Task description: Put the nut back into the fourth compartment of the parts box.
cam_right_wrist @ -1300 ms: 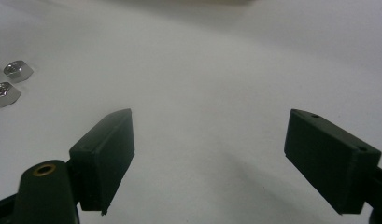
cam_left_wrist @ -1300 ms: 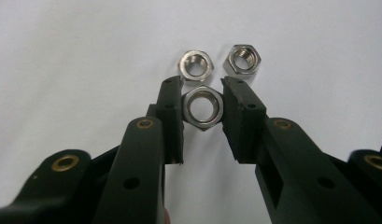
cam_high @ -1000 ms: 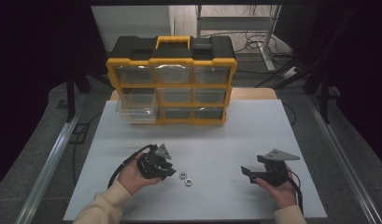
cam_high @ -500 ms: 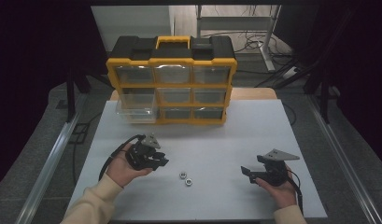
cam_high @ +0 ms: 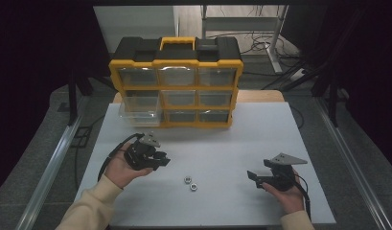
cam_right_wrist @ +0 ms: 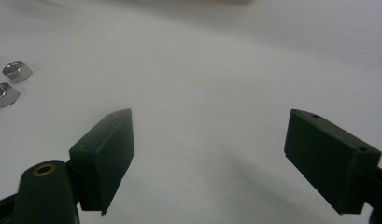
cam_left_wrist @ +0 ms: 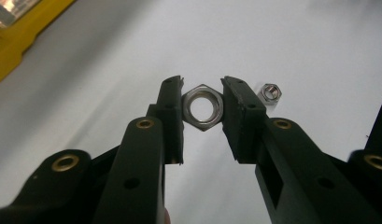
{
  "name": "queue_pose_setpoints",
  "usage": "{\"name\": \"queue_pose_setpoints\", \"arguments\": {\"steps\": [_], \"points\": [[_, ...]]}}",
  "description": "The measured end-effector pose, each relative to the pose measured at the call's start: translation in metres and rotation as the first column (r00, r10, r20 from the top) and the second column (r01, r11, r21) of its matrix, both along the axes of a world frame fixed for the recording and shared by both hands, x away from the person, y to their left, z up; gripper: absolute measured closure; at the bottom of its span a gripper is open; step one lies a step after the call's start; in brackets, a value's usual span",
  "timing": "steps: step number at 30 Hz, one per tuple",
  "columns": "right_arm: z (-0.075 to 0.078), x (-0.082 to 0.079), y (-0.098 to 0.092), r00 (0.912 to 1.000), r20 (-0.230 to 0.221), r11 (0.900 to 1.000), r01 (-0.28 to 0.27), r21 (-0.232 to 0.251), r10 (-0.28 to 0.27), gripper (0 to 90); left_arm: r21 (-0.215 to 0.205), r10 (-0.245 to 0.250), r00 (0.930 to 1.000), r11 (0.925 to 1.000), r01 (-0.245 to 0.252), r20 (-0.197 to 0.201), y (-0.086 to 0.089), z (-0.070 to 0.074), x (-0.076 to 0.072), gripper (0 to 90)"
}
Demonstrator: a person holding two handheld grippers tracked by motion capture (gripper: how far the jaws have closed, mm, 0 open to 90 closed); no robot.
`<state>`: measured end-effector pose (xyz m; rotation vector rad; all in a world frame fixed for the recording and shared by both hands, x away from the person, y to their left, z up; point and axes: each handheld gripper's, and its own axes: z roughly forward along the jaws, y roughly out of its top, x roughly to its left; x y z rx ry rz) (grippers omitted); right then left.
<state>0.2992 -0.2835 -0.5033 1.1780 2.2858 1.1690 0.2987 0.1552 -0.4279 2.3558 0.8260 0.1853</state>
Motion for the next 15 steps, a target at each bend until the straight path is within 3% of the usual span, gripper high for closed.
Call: {"name": "queue_pose_setpoints", "arguments": {"steps": [15], "points": [[0.000, 0.000, 0.000, 1.0000, 0.002, 1.000, 0.000, -0.004, 0.000, 16.7, -0.011, 0.031, 0.9993, 0.9995, -0.031, 0.018, 0.012, 0.014, 0.006, 69.7]]}}
